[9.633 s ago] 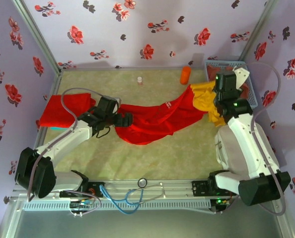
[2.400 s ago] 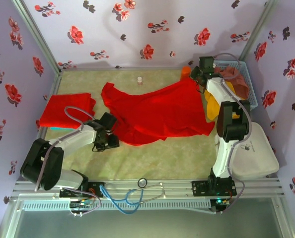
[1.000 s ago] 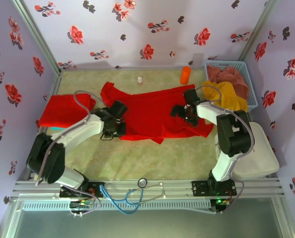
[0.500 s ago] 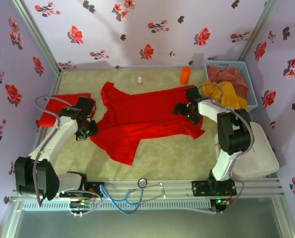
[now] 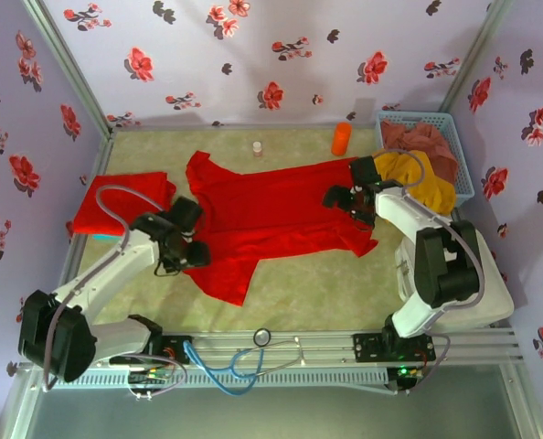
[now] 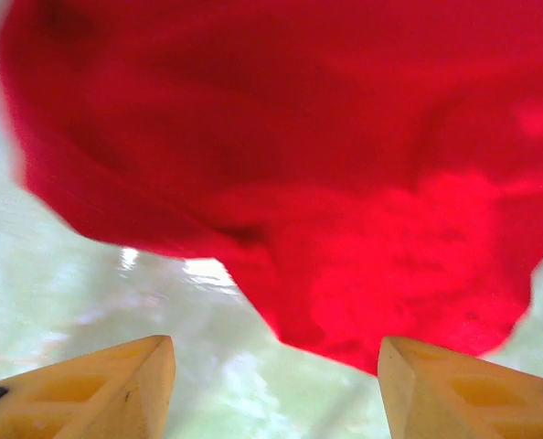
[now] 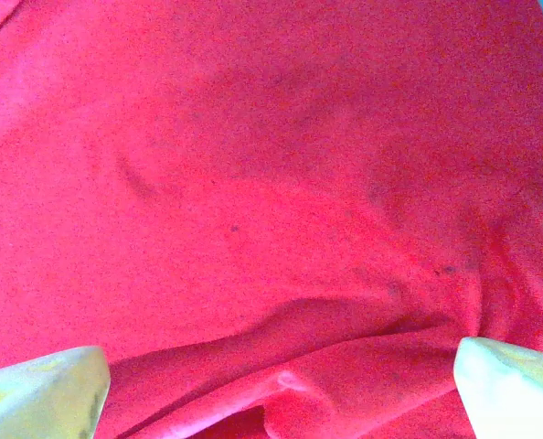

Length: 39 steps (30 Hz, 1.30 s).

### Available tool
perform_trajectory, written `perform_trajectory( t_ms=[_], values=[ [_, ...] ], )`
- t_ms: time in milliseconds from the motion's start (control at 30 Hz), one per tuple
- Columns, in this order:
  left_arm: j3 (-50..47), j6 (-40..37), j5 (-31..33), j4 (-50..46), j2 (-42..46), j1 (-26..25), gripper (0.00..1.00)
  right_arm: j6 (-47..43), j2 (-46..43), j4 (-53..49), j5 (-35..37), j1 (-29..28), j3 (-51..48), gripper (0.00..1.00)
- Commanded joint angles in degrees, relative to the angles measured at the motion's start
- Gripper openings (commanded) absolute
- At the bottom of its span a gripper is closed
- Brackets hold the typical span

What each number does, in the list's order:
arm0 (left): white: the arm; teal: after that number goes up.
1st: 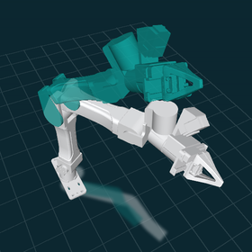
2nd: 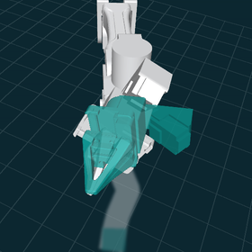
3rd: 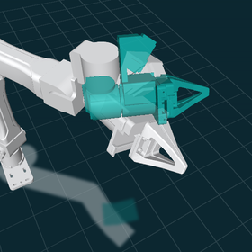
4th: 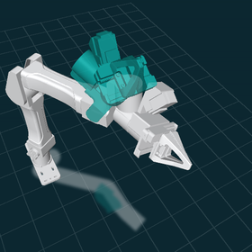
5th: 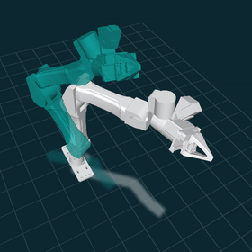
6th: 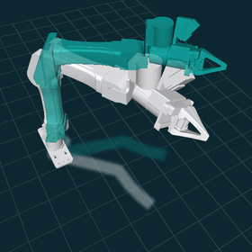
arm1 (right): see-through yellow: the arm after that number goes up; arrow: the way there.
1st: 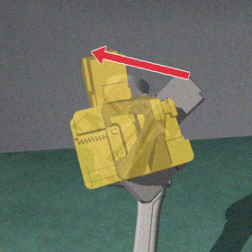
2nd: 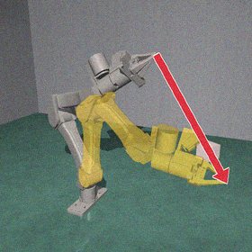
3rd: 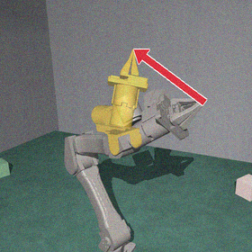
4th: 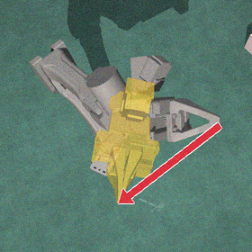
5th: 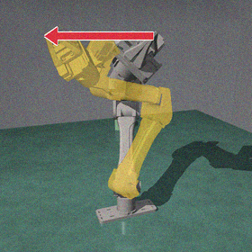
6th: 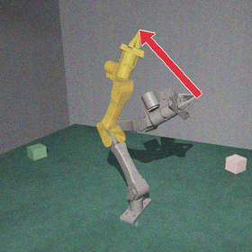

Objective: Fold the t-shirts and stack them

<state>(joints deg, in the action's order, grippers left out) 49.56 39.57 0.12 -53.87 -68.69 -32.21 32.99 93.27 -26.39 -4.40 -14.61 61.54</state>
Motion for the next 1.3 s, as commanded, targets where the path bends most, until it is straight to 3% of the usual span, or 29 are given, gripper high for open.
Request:
perform_trajectory(
  t_ms=[0,133,233,467,633,733,833,933,1067,1267],
  values=[
    [-3.6,11.1,-3.8,5.8,1.3,-7.4,0.61,-0.8,-1.8,-3.1,1.6,0.5,-1.4,0.97],
    [-6.1,17.0,-4.0,11.2,-1.2,-15.6,0.62,-0.4,-2.8,-3.6,1.9,0.9,-3.1,0.97],
    [-4.5,19.5,-0.3,12.3,-5.8,-21.4,0.66,-0.5,-3.7,-4.2,1.9,1.3,-4.3,0.97],
    [1.9,18.9,2.5,13.6,-19.9,-27.9,0.66,0.0,-6.7,-6.2,2.0,2.2,-7.1,0.97],
    [5.0,18.2,3.0,11.8,-26.2,-30.3,0.5,0.2,-9.1,-7.0,1.5,2.9,-9.7,0.96],
    [6.6,17.3,3.5,9.5,-27.3,-31.2,0.32,0.3,-10.9,-7.5,1.0,2.8,-11.6,0.94],
    [7.9,16.6,5.2,5.1,-26.5,-31.7,0.13,0.3,-12.5,-7.9,0.7,2.8,-13.8,0.93],
    [7.7,13.7,5.1,2.7,-23.7,-31.9,0.01,0.4,-13.8,-8.1,1.2,2.8,-15.5,0.93],
    [7.9,9.7,5.0,-5.4,-17.6,-32.6,0.0,0.6,-14.9,-8.2,1.6,2.9,-15.9,0.93],
    [5.1,11.0,1.5,-10.2,-3.9,-33.6,0.0,0.3,-14.7,-8.4,1.5,2.9,-14.1,0.92]
  ],
)
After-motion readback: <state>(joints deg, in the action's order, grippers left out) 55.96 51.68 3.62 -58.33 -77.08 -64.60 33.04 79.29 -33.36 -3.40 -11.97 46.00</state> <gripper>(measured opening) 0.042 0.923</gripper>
